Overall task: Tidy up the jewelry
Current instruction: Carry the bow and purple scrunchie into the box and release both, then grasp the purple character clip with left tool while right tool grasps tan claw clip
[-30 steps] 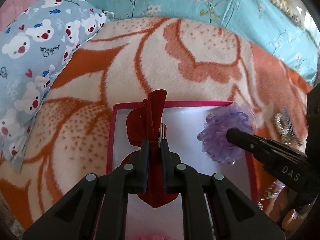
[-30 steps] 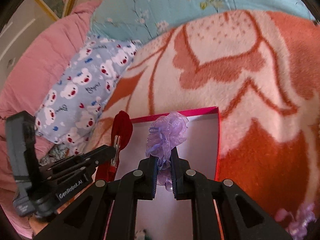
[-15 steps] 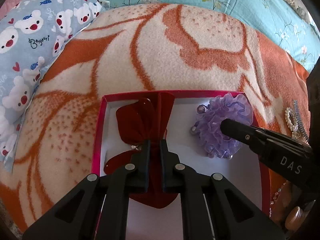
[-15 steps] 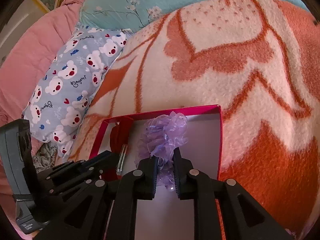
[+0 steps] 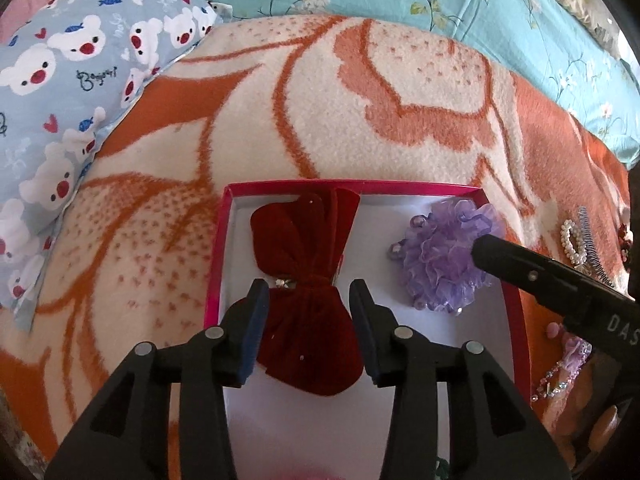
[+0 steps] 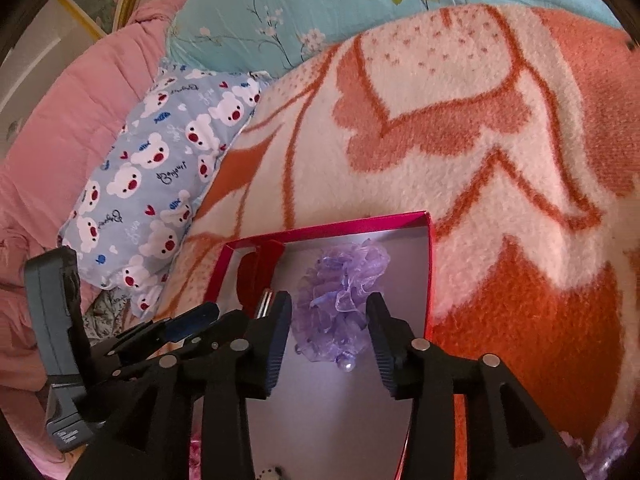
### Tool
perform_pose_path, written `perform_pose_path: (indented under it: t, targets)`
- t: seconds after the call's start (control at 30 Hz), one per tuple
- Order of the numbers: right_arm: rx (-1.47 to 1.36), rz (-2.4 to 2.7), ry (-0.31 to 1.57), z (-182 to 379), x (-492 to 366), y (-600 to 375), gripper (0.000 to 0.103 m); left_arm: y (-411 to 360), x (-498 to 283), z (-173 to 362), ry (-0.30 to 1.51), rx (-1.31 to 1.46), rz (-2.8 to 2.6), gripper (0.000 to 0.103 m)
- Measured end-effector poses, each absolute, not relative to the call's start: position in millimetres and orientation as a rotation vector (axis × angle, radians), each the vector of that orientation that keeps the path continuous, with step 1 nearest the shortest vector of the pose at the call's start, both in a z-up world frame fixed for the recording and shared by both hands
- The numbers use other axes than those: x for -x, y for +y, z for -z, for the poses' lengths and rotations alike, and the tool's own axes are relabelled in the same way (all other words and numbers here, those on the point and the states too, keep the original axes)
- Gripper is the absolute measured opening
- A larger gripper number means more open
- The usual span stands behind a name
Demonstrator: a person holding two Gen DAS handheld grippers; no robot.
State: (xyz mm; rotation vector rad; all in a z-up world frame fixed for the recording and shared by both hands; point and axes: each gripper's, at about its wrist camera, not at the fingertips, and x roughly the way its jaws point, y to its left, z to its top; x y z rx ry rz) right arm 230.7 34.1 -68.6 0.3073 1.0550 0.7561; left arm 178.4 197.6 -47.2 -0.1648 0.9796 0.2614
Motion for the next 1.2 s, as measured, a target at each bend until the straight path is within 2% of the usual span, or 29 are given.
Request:
perform_pose_path:
  t: [0.13,0.23,0.57,0.73,1.2]
  targets:
    - [-0.314,-0.75,1.048,62.9,-222.9,23.4,0.043,195.8,-169.0,41.0,0.971,0.178,-0.253,0.042]
    - [-0.33,-0.738,1.033,59.4,-215.9,10.9,0.052,192.8,-161.3,36.6,0.963,0.185,-0.25,0.046]
    - [-0.381,-0.703,1.016,46.4,-187.9,-40.6,0.052,175.0,-132.3,17.4,0.928,0.224,-0.212,0.046]
    - [-0.391,-0.677,0.964,26.9,-169.7,-75.7,0.056,155.7,-120.5,10.3,0.917,0.231,-0.174,0.046]
    - [-0.39,-0.545,0.892,2.4,-134.3,-179.6,0.057,93.9,-105.8,6.7,0.932,0.241,-0.044,0.046]
